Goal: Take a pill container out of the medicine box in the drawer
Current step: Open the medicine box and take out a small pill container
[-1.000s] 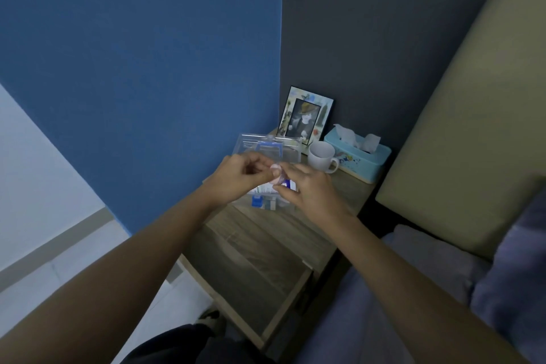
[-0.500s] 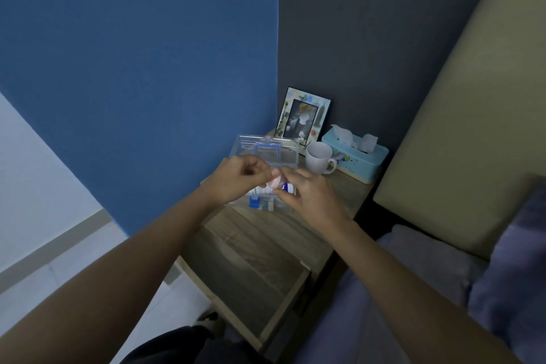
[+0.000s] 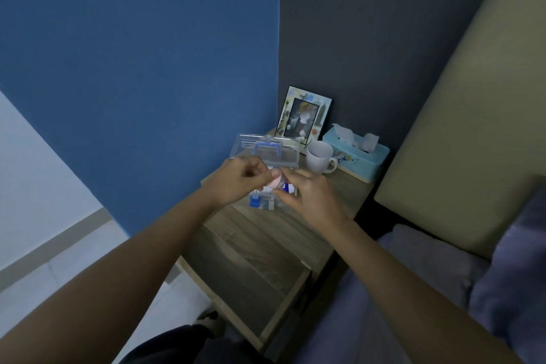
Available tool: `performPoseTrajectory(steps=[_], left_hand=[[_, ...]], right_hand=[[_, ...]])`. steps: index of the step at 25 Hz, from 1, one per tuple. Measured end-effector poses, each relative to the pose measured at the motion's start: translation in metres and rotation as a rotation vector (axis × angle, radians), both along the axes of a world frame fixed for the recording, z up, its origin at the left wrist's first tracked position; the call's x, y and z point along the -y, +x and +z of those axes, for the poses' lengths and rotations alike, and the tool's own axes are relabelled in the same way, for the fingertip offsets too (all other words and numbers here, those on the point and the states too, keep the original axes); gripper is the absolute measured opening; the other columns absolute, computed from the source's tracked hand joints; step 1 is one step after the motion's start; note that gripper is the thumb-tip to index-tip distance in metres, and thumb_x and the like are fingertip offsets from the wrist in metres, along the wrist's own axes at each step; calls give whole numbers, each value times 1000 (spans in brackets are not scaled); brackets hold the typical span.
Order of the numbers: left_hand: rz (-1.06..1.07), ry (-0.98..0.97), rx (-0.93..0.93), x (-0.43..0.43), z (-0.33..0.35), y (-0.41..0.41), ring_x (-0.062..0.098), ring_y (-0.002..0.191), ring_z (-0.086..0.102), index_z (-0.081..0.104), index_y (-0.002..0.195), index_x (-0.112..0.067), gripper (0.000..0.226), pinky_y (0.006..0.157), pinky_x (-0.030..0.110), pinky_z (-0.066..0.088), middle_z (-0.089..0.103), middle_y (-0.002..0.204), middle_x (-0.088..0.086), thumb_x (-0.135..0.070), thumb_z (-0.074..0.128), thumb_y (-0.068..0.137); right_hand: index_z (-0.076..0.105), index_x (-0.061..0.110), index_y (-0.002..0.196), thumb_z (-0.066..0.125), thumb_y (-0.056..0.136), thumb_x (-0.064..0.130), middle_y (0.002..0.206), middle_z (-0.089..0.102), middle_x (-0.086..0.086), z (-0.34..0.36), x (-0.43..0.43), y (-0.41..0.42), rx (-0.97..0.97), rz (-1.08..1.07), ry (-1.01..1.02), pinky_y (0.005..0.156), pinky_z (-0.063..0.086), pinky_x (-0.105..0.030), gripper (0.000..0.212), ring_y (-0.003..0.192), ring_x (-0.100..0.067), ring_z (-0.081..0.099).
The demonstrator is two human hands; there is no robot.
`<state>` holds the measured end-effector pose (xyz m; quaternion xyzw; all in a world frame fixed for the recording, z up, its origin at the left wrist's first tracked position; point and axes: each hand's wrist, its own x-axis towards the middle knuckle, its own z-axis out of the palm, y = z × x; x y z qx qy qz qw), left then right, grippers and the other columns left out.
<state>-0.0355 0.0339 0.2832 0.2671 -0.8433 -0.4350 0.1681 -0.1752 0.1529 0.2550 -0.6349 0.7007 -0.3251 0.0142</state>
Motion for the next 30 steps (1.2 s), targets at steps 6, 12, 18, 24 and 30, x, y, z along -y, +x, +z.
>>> performPoseTrajectory(steps=[6, 12, 18, 24, 30], left_hand=[[-5, 138, -72, -3, -1, -3, 18, 92, 67, 60, 105, -12, 24, 87, 35, 51, 70, 93, 4, -25, 67, 85], [44, 73, -2, -5, -2, -12, 19, 80, 70, 68, 97, -8, 24, 82, 36, 55, 73, 87, 11, -30, 64, 87], [297, 449, -179, -8, -33, -25, -2, 56, 60, 68, 89, -8, 20, 66, 17, 48, 63, 74, 2, -23, 56, 92], [266, 639, -164, -18, -126, -27, 16, 86, 64, 56, 90, -9, 16, 85, 33, 51, 67, 91, 7, -9, 69, 80], [252, 395, 72, -15, -199, -57, 18, 87, 60, 53, 96, -20, 34, 72, 34, 54, 58, 89, -4, -5, 73, 73]], right_hand=[[57, 14, 124, 62, 85, 30, 105, 69, -9, -1, -2, -1, 3, 0, -12, 78, 53, -40, 42, 90, -22, 64], [56, 11, 126, 64, 84, 29, 101, 70, -12, -12, -4, -5, 16, -46, -82, 72, 53, -33, 47, 85, -22, 66], [61, 13, 119, 73, 77, 29, 99, 67, -4, -61, -13, -20, 392, -181, -120, 75, 50, -15, 47, 84, -11, 65], [67, 4, 108, 76, 75, 18, 97, 58, -3, -152, -25, -45, 609, -347, 70, 85, 48, -19, 37, 92, -27, 65], [67, 14, 111, 69, 80, 33, 112, 53, -13, -218, -15, -62, 455, -410, 316, 85, 40, -21, 36, 101, -23, 54]])
